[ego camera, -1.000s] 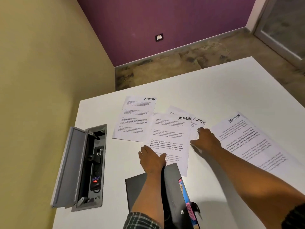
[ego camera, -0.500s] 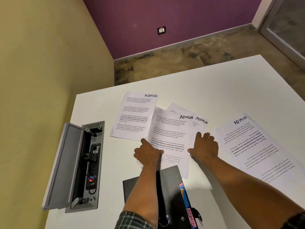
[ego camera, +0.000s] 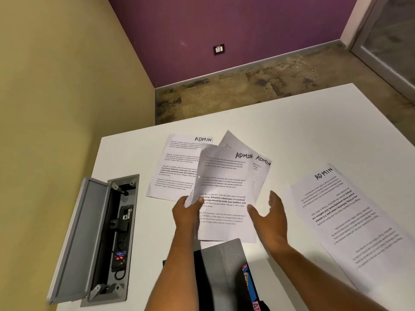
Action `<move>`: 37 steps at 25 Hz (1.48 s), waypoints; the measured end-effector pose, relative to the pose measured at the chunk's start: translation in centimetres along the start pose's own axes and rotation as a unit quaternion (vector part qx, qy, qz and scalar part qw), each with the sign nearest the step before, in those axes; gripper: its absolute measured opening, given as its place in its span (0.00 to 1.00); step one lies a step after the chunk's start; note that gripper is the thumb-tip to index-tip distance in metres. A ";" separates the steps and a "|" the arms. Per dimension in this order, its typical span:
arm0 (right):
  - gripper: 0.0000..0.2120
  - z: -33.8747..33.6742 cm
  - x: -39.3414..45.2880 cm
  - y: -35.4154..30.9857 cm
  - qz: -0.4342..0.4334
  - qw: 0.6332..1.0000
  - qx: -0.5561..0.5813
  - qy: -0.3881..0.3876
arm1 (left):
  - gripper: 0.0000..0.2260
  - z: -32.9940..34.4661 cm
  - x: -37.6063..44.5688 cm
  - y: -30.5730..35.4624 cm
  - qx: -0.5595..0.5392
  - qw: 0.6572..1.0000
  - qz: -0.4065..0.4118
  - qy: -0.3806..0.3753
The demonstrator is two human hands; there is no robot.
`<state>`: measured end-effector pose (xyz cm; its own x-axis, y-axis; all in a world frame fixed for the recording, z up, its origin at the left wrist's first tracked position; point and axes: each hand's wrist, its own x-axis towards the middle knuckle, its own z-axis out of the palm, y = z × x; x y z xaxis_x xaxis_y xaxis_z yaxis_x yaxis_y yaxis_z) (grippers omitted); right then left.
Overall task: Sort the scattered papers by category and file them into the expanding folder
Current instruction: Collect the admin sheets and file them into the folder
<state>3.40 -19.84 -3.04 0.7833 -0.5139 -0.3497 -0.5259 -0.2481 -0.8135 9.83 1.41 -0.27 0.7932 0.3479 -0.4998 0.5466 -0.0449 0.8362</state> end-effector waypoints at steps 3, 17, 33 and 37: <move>0.34 0.3 -0.5 -0.1 0.039 0.995 0.080 -0.042 | 0.13 -0.1 1.0 0.1 -0.043 0.998 -0.031 -0.020; 0.21 -1.3 3.5 3.0 -0.029 0.997 -0.056 -0.046 | 0.07 -1.1 5.3 2.5 0.369 0.915 0.155 0.055; 0.14 0.6 2.7 4.7 -0.154 0.965 -0.202 0.061 | 0.56 -4.2 12.6 2.7 0.495 0.861 0.031 0.114; 0.14 0.5 2.8 4.9 -0.167 0.967 -0.187 0.053 | 0.39 -4.2 12.1 3.5 0.463 0.880 0.037 0.099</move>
<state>3.19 -22.12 -8.19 0.9019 -0.4307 -0.0315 -0.3487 -0.6832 -0.6416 20.21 9.39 -2.42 0.8237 0.4642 -0.3257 0.5525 -0.7860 0.2772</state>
